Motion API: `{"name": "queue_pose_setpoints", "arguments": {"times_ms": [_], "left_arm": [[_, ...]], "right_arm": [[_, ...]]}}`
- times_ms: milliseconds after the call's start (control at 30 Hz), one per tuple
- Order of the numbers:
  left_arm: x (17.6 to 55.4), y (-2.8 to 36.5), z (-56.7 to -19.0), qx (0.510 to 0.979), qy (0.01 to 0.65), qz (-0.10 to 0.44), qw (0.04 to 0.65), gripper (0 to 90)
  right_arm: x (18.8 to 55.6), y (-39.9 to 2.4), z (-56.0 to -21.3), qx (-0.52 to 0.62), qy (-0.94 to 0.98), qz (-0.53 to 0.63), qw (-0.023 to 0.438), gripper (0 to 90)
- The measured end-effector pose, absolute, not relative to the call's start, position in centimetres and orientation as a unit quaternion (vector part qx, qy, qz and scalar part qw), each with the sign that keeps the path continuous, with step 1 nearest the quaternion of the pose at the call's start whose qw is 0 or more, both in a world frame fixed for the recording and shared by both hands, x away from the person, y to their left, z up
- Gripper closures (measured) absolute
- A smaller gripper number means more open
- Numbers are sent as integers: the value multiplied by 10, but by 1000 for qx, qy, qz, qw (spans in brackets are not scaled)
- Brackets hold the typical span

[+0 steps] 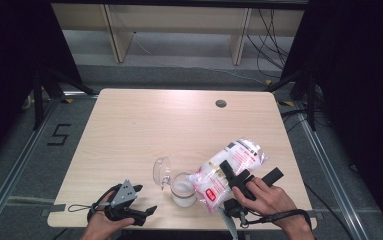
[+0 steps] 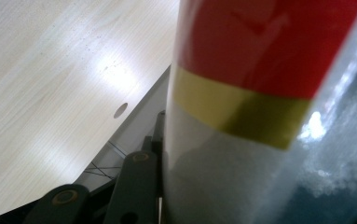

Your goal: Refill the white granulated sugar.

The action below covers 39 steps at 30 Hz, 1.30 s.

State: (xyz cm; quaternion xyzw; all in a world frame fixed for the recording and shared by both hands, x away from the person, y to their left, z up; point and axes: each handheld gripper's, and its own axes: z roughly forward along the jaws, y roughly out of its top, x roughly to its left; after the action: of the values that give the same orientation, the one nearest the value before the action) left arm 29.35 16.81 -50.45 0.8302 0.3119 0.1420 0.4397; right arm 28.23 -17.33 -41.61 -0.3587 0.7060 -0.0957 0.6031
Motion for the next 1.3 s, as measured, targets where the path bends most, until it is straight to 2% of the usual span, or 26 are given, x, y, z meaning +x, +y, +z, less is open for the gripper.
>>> {"name": "queue_pose_setpoints", "arguments": {"times_ms": [133, 433, 1300], "left_arm": [[295, 170, -503, 839, 299, 142, 431, 159], [294, 168, -505, 824, 318, 139, 448, 159], [295, 169, -504, 830, 313, 142, 440, 158]], "right_arm": [[282, -173, -417, -359, 702, -94, 607, 701], [282, -172, -418, -364, 705, -95, 601, 702], [284, -171, -415, -388, 692, -111, 599, 702]]}}
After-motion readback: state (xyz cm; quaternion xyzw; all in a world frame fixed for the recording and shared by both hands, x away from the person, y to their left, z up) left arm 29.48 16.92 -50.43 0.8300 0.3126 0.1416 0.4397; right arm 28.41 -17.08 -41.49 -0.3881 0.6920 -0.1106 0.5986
